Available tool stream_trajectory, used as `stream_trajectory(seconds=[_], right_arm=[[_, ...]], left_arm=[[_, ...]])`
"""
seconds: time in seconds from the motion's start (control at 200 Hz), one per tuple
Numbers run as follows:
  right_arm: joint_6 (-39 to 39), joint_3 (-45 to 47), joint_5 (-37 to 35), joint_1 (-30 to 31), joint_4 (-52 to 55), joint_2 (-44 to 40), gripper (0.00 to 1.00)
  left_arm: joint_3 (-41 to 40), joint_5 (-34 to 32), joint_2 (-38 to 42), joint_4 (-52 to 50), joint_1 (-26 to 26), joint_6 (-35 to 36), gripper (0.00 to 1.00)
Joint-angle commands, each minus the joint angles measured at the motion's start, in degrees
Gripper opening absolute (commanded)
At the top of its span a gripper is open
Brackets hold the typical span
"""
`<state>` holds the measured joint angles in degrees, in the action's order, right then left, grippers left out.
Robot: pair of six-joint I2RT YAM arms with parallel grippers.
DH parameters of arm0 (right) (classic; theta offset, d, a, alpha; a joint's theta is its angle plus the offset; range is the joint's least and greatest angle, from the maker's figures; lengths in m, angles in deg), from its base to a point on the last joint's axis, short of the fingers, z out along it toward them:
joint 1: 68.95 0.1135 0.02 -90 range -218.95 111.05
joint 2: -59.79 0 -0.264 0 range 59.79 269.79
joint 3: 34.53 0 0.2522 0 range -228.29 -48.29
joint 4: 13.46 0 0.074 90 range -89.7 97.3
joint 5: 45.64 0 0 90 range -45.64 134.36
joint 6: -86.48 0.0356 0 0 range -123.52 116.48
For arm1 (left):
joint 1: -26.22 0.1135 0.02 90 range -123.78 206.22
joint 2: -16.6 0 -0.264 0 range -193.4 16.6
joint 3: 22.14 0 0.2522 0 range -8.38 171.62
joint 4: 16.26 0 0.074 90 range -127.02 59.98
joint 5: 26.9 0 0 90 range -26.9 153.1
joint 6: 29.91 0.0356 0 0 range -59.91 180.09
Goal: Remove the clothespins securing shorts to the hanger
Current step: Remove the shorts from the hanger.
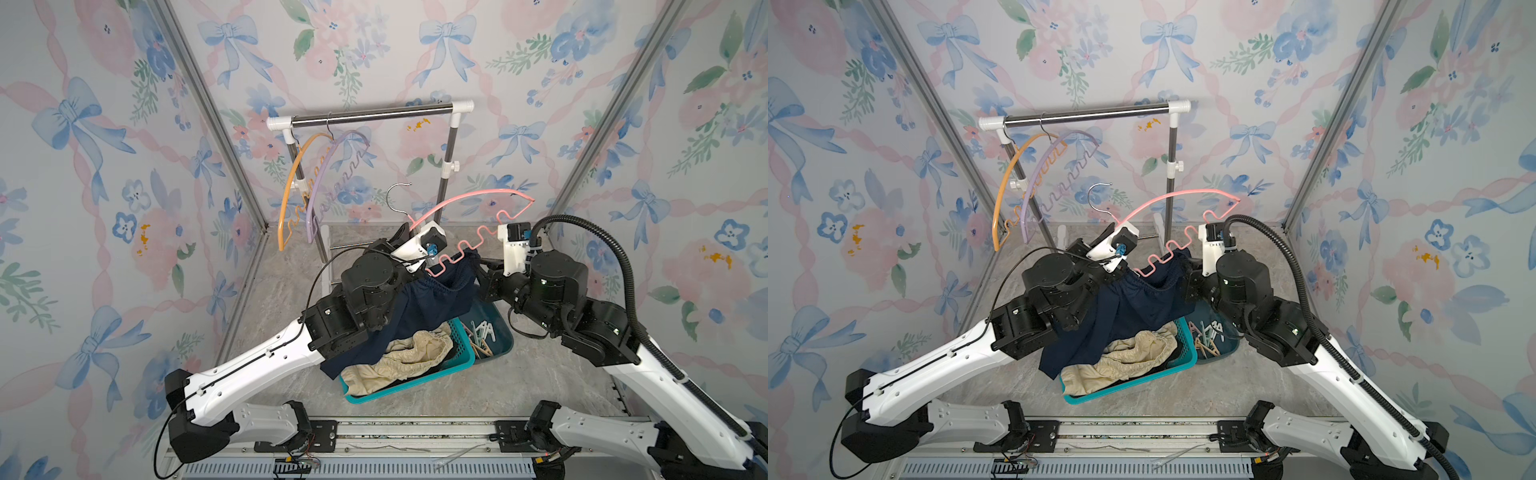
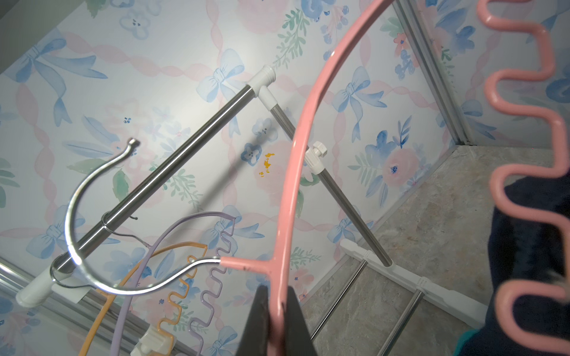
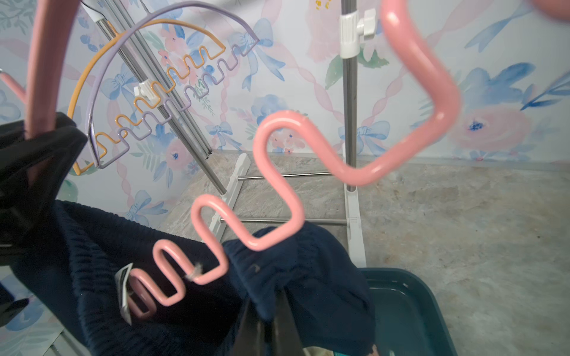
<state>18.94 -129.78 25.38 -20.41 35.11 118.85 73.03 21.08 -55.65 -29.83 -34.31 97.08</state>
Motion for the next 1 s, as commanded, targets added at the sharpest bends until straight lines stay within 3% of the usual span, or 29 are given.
stream_trajectory(seconds=[0.0, 0.225, 0.575, 0.995], right_arm=[[-4.51, -3.58, -2.79, -0.23, 1.83, -0.48, 0.00], [-5.39, -3.83, -2.47, -2.68, 2.55, -3.29, 0.00], [-5.49, -5.56, 0.89, -2.43, 2.14, -2.10, 0.00], [-2.76, -2.16, 3.32, 6.77, -5.42, 3.61, 0.00]], left_arm=[[4.63, 3.92, -1.52, 2.71, 0.42, -4.19, 0.00], [8.73, 7.01, -6.12, 3.75, 0.42, -7.96, 0.00], [8.40, 8.98, -7.31, 6.33, 1.51, -12.79, 0.00], [-8.31, 4.44, 7.75, 4.42, 4.06, -16.44, 0.00]])
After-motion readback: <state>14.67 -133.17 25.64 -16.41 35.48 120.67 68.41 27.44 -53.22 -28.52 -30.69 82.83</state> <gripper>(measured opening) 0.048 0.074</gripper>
